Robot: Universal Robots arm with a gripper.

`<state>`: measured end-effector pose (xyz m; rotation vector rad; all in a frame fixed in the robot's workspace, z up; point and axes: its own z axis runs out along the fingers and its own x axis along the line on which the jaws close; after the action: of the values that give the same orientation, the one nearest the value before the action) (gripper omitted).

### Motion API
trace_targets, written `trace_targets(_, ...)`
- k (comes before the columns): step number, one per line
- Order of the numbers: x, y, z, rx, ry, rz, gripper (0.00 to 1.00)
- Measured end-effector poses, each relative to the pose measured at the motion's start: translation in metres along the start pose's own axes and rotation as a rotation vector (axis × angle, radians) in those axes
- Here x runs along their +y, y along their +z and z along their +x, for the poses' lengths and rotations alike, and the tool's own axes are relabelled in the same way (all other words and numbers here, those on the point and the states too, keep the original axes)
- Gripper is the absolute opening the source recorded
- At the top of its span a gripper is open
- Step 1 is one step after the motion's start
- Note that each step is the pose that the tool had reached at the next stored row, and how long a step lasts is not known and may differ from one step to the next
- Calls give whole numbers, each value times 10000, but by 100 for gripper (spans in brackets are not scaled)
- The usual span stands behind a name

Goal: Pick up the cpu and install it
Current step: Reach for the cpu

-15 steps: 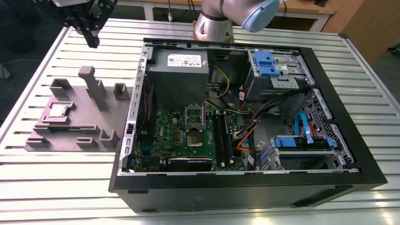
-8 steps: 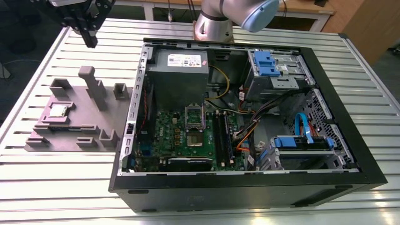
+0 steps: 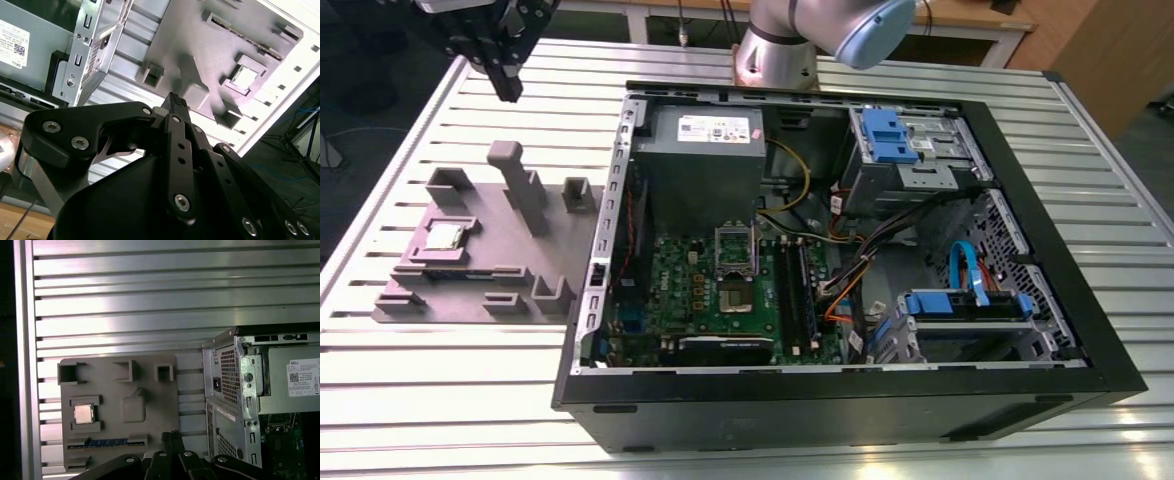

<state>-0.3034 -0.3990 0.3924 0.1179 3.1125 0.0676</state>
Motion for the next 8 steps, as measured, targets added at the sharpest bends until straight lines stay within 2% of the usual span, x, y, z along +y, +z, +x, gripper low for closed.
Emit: trace_targets(8, -3, -1, 44, 0, 1, 0, 11)
